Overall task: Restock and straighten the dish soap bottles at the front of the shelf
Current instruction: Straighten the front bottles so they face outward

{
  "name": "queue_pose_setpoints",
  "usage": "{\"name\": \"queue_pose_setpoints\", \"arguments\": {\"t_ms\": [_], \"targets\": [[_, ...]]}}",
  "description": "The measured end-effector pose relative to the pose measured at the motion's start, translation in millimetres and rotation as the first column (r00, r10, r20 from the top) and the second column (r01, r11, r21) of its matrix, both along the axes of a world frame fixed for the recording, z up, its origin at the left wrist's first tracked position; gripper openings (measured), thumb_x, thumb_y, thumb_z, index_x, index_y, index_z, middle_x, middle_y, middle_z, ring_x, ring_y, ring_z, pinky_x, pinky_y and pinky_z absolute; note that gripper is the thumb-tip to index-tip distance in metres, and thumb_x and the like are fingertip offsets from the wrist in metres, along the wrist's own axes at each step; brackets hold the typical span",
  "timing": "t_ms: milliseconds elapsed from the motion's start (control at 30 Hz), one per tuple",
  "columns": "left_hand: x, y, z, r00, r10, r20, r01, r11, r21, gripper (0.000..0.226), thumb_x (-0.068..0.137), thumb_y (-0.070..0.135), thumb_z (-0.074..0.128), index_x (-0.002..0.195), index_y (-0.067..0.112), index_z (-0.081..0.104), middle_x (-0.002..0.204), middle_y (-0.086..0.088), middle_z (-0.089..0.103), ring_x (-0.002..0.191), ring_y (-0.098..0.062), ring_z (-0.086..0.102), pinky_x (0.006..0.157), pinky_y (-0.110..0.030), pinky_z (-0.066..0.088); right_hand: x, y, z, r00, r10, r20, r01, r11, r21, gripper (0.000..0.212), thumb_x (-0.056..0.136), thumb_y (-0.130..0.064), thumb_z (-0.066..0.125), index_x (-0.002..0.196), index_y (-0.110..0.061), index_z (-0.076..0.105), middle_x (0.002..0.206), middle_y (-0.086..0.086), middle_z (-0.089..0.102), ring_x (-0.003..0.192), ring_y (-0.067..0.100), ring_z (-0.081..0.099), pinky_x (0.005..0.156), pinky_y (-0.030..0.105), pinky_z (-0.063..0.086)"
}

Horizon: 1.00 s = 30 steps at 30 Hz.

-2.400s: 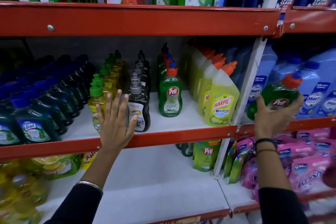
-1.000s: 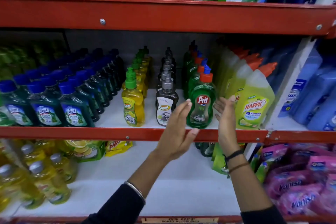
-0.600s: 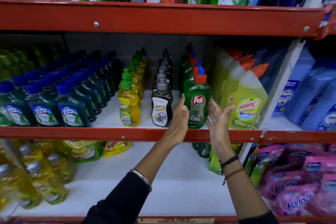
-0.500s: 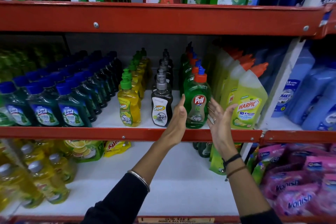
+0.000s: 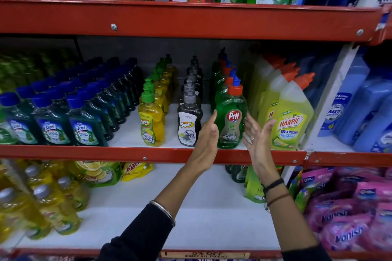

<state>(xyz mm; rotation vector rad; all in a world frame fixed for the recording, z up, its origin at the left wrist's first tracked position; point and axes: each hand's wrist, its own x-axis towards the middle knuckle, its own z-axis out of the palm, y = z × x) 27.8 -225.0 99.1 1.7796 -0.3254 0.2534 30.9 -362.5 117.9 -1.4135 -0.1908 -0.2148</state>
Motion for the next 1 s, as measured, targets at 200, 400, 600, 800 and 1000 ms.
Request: {"name": "queue_pose_setpoints", "arguments": {"t_ms": [200, 400, 600, 800, 1000], "targets": [[-19, 14, -14, 0.857, 0.369, 0.361, -0.308, 0.926, -0.216, 0.05, 0.093, 0.064, 0.022, 0.128, 0.035, 0.045, 0.129, 0.029, 0.044, 0.128, -0.004, 0.04, 0.108, -0.023, 0.03, -24, 31, -25, 0.954, -0.23, 0.191, 0.224, 0.973, 0.048, 0.096, 0.07, -0.088, 0.022, 0.129, -0.018, 0.053, 0.132, 0.0, 0.058, 0.123, 0.008, 0.051, 0.108, 0.04, 0.039], [-3, 46, 8, 0.93, 0.346, 0.121, -0.315, 0.924, -0.217, 0.06, 0.083, 0.076, 0.014, 0.134, 0.047, 0.025, 0.127, 0.04, 0.024, 0.124, 0.022, 0.025, 0.113, -0.03, 0.027, -21, 87, -27, 0.992, 0.062, 0.107, -0.054, 0.996, -0.071, 0.101, 0.06, -0.094, 0.025, 0.138, -0.031, 0.034, 0.151, 0.001, 0.037, 0.138, 0.009, 0.034, 0.117, 0.04, 0.025], [0, 75, 13, 0.992, 0.129, 0.004, -0.125, 0.97, -0.21, 0.074, 0.063, 0.094, 0.01, 0.127, 0.064, 0.031, 0.152, 0.01, 0.033, 0.139, -0.012, 0.034, 0.114, -0.036, 0.03, 1, 98, -18, 0.991, 0.131, 0.006, -0.129, 0.986, -0.11, 0.113, 0.053, -0.098, 0.017, 0.143, -0.031, 0.03, 0.154, -0.003, 0.032, 0.14, 0.011, 0.029, 0.119, 0.042, 0.02], [-9, 90, 15, 1.0, 0.006, -0.03, -0.014, 0.968, -0.249, 0.085, 0.045, 0.103, 0.013, 0.119, 0.069, 0.039, 0.153, 0.006, 0.034, 0.14, -0.011, 0.032, 0.115, -0.034, 0.029, 3, 93, -9, 0.973, 0.227, -0.047, -0.227, 0.974, 0.02, 0.132, 0.041, -0.1, 0.029, 0.143, -0.018, 0.033, 0.153, 0.005, 0.034, 0.138, 0.014, 0.033, 0.113, 0.031, 0.026], [-14, 93, 19, 0.999, -0.016, -0.043, 0.004, 0.963, -0.269, 0.09, 0.042, 0.104, 0.017, 0.12, 0.065, 0.037, 0.154, 0.007, 0.033, 0.136, -0.005, 0.034, 0.103, -0.015, 0.037, 0, 94, -8, 0.974, 0.221, -0.058, -0.221, 0.975, 0.003, 0.127, 0.043, -0.1, 0.028, 0.14, -0.019, 0.037, 0.152, 0.006, 0.035, 0.14, 0.018, 0.033, 0.117, 0.038, 0.024]]}}
